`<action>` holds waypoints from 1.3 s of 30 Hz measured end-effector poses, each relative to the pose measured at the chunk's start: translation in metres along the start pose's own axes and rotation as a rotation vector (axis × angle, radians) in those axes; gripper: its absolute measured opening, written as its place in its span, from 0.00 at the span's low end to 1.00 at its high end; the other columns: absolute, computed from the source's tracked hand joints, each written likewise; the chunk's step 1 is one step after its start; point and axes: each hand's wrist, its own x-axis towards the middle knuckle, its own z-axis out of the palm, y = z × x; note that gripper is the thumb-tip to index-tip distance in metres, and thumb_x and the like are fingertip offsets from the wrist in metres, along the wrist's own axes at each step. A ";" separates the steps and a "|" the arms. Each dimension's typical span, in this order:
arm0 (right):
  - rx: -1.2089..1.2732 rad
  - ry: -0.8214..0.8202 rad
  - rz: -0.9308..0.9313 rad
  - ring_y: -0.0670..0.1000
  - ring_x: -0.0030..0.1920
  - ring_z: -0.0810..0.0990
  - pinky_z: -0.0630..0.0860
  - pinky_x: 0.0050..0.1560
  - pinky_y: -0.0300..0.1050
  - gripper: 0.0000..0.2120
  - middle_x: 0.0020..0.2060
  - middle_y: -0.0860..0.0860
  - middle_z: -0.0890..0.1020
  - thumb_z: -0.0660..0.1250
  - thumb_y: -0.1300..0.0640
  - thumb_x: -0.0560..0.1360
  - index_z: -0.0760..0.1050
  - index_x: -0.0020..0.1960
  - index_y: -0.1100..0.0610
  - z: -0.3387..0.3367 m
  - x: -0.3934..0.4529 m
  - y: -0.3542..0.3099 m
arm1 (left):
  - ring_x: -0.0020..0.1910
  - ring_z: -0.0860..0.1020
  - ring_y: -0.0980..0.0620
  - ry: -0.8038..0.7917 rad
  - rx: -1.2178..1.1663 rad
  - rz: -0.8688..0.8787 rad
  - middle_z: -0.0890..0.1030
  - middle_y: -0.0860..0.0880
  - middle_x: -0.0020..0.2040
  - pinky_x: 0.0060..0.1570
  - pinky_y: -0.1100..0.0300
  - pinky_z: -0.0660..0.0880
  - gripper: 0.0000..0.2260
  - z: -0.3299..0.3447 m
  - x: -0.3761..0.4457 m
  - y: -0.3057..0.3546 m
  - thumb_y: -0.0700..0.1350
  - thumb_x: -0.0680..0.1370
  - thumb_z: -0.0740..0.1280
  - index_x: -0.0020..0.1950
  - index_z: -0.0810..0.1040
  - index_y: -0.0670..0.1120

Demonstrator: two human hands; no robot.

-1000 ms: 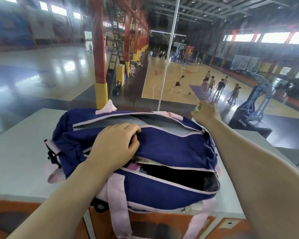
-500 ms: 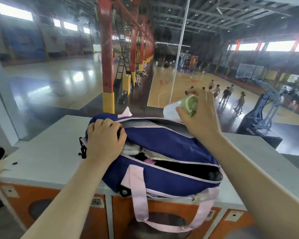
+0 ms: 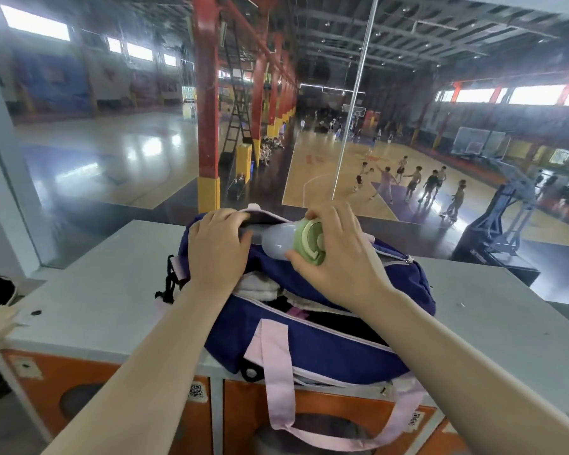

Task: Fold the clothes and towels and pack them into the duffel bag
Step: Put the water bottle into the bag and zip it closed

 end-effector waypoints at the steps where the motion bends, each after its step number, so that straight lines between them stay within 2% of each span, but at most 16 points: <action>1: -0.016 -0.008 -0.001 0.51 0.53 0.71 0.73 0.51 0.46 0.25 0.55 0.48 0.69 0.72 0.46 0.68 0.67 0.59 0.53 0.005 0.000 0.002 | 0.59 0.75 0.48 0.006 -0.010 -0.002 0.80 0.52 0.57 0.60 0.51 0.68 0.12 0.000 0.000 0.000 0.46 0.76 0.65 0.59 0.79 0.52; 3: -0.044 0.003 0.004 0.52 0.53 0.71 0.74 0.51 0.48 0.25 0.55 0.50 0.70 0.72 0.46 0.68 0.67 0.59 0.54 0.012 -0.001 0.007 | 0.58 0.75 0.47 0.024 0.003 0.006 0.80 0.52 0.55 0.59 0.50 0.67 0.12 0.003 -0.001 0.000 0.44 0.75 0.67 0.58 0.78 0.52; 7: -0.088 0.049 0.017 0.53 0.53 0.72 0.74 0.50 0.43 0.26 0.56 0.51 0.70 0.72 0.45 0.68 0.67 0.59 0.55 0.020 0.006 0.007 | 0.52 0.75 0.45 0.084 0.053 0.005 0.79 0.50 0.47 0.54 0.49 0.67 0.07 0.011 0.002 0.002 0.44 0.73 0.71 0.50 0.77 0.50; 11: -0.216 0.042 -0.063 0.55 0.52 0.73 0.74 0.48 0.44 0.28 0.56 0.54 0.71 0.74 0.46 0.67 0.68 0.60 0.57 0.031 0.017 0.005 | 0.50 0.73 0.45 0.084 0.124 0.024 0.76 0.49 0.46 0.56 0.49 0.65 0.07 0.023 0.010 0.002 0.40 0.72 0.70 0.46 0.77 0.50; 14: -0.239 0.024 -0.078 0.55 0.54 0.72 0.74 0.47 0.43 0.28 0.56 0.53 0.71 0.74 0.45 0.67 0.69 0.61 0.57 0.036 0.027 0.005 | 0.52 0.71 0.45 0.031 0.191 0.075 0.73 0.49 0.46 0.59 0.48 0.64 0.05 0.027 0.014 0.000 0.41 0.73 0.69 0.41 0.80 0.51; 16: -0.245 0.022 -0.073 0.54 0.54 0.72 0.74 0.45 0.41 0.28 0.56 0.53 0.70 0.73 0.44 0.68 0.69 0.61 0.56 0.039 0.033 0.006 | 0.61 0.68 0.43 -0.011 0.268 0.094 0.73 0.48 0.53 0.66 0.44 0.61 0.06 0.032 0.013 -0.002 0.44 0.75 0.68 0.46 0.83 0.52; 17: -0.237 0.026 -0.065 0.54 0.54 0.72 0.73 0.44 0.40 0.28 0.56 0.53 0.70 0.73 0.44 0.68 0.69 0.61 0.56 0.041 0.034 0.008 | 0.67 0.64 0.42 -0.051 0.299 0.099 0.72 0.47 0.60 0.69 0.41 0.57 0.07 0.033 0.013 -0.003 0.46 0.76 0.67 0.50 0.83 0.53; 19: -0.210 0.032 -0.055 0.55 0.54 0.72 0.73 0.43 0.41 0.28 0.56 0.53 0.70 0.73 0.44 0.68 0.69 0.60 0.57 0.044 0.035 0.011 | 0.75 0.52 0.41 -0.217 0.358 0.093 0.60 0.46 0.75 0.71 0.37 0.48 0.10 0.033 0.012 -0.005 0.51 0.78 0.64 0.58 0.80 0.57; 20: -0.206 0.032 -0.055 0.55 0.54 0.72 0.73 0.44 0.41 0.28 0.56 0.54 0.70 0.73 0.45 0.68 0.69 0.60 0.57 0.046 0.035 0.012 | 0.77 0.47 0.41 -0.310 0.393 0.085 0.54 0.46 0.78 0.71 0.36 0.45 0.12 0.032 0.013 -0.008 0.54 0.78 0.63 0.61 0.78 0.59; 22: -0.231 0.030 -0.059 0.55 0.54 0.72 0.75 0.44 0.41 0.28 0.56 0.54 0.71 0.74 0.44 0.68 0.69 0.61 0.58 0.051 0.036 0.014 | 0.77 0.42 0.41 -0.477 0.434 0.060 0.49 0.47 0.79 0.72 0.36 0.43 0.16 0.025 0.012 -0.013 0.57 0.78 0.61 0.66 0.74 0.61; 26: -0.212 0.026 -0.046 0.56 0.56 0.72 0.76 0.46 0.44 0.29 0.57 0.55 0.70 0.74 0.45 0.69 0.69 0.63 0.58 0.062 0.044 0.012 | 0.78 0.41 0.44 -0.668 0.446 -0.009 0.49 0.50 0.80 0.72 0.37 0.41 0.24 0.005 0.011 -0.016 0.65 0.75 0.62 0.69 0.72 0.59; 31: -0.119 -0.034 -0.003 0.55 0.56 0.70 0.76 0.44 0.44 0.28 0.58 0.52 0.68 0.73 0.44 0.68 0.67 0.61 0.56 0.076 0.040 0.010 | 0.78 0.42 0.47 -0.625 0.371 -0.085 0.46 0.50 0.80 0.74 0.40 0.44 0.43 -0.002 0.013 -0.019 0.66 0.69 0.68 0.78 0.57 0.48; 34: -0.100 -0.207 0.029 0.56 0.60 0.67 0.77 0.52 0.49 0.29 0.61 0.52 0.66 0.72 0.45 0.70 0.66 0.64 0.54 0.079 0.037 0.013 | 0.78 0.41 0.48 -0.529 0.275 -0.065 0.44 0.50 0.80 0.74 0.40 0.43 0.50 -0.002 0.016 -0.021 0.71 0.64 0.68 0.78 0.55 0.48; 37: -0.130 -0.340 -0.030 0.58 0.62 0.66 0.76 0.56 0.55 0.31 0.64 0.54 0.65 0.71 0.49 0.69 0.65 0.69 0.54 0.080 0.043 0.010 | 0.78 0.42 0.48 -0.480 0.135 -0.029 0.46 0.52 0.80 0.75 0.40 0.43 0.48 -0.001 0.023 -0.021 0.69 0.64 0.70 0.77 0.56 0.52; 39: -0.146 -0.367 -0.122 0.59 0.61 0.66 0.75 0.57 0.54 0.29 0.64 0.54 0.67 0.71 0.54 0.68 0.67 0.68 0.53 0.083 0.051 0.006 | 0.78 0.44 0.50 -0.436 0.009 0.005 0.50 0.53 0.80 0.75 0.43 0.43 0.43 -0.002 0.028 -0.017 0.61 0.67 0.73 0.77 0.58 0.53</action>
